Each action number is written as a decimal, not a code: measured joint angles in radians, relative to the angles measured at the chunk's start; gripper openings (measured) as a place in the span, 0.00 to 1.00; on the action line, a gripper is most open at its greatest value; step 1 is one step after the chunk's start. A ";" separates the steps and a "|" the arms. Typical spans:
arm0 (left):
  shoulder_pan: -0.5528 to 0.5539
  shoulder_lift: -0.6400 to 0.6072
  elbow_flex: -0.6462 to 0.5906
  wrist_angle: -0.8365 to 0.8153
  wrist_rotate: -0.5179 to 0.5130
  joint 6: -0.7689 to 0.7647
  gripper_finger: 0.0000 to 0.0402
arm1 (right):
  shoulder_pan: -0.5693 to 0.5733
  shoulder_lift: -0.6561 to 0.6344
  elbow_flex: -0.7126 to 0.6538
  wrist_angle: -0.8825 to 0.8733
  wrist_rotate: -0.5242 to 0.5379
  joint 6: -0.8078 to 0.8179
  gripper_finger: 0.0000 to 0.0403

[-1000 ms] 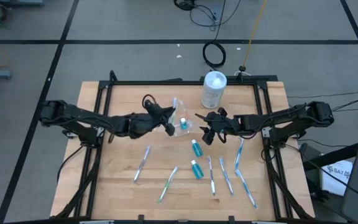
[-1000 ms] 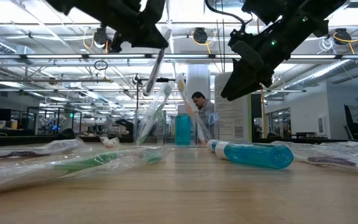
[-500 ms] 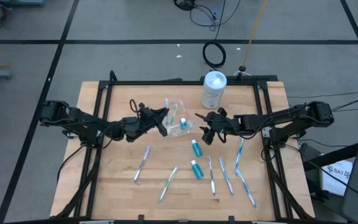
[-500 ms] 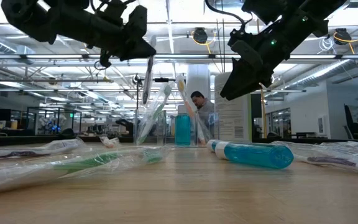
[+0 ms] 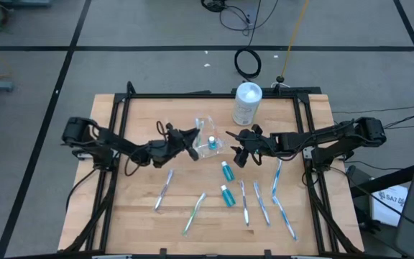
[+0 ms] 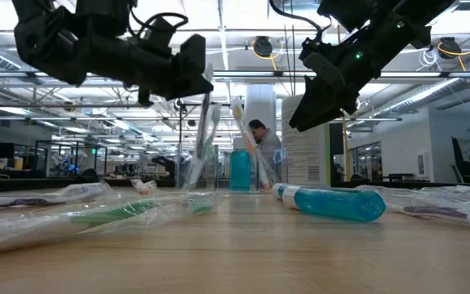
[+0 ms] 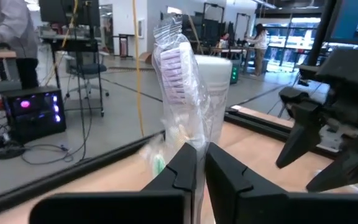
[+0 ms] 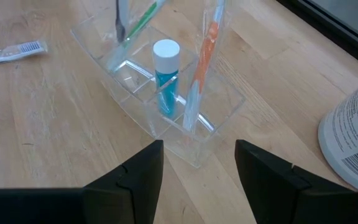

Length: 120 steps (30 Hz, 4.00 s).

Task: Pick & Place toothbrushing station
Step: Put the left purple toothbrush into the transparent organizer, then put the top blue mouthwash into the transparent organizer

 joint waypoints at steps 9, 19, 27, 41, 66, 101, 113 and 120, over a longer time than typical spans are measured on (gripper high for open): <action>-0.025 0.126 0.000 0.063 -0.058 -0.050 0.05 | 0.000 0.000 0.000 0.000 0.000 -0.005 0.48; -0.036 0.144 0.000 0.034 -0.059 -0.068 0.03 | 0.000 0.000 0.000 -0.001 0.000 -0.004 0.48; -0.036 0.144 0.001 -0.033 -0.058 -0.155 0.15 | 0.000 0.000 0.000 -0.001 0.000 -0.004 0.48; -0.032 0.144 0.002 -0.123 -0.055 -0.216 0.16 | 0.000 0.000 0.000 -0.001 0.000 -0.004 0.48; -0.053 0.112 0.003 -0.122 -0.029 -0.222 0.50 | 0.000 0.000 0.000 -0.001 0.000 -0.004 0.48; -0.097 -0.192 0.006 -0.399 0.126 -0.277 0.42 | 0.050 0.114 0.001 0.135 -0.178 0.098 0.48; -0.075 -0.277 0.006 -0.412 0.184 -0.217 0.39 | 0.080 0.163 0.001 0.155 -0.181 0.161 0.48; -0.038 -0.277 0.019 -0.405 0.283 -0.217 0.39 | 0.080 0.180 0.001 0.165 -0.171 0.177 0.48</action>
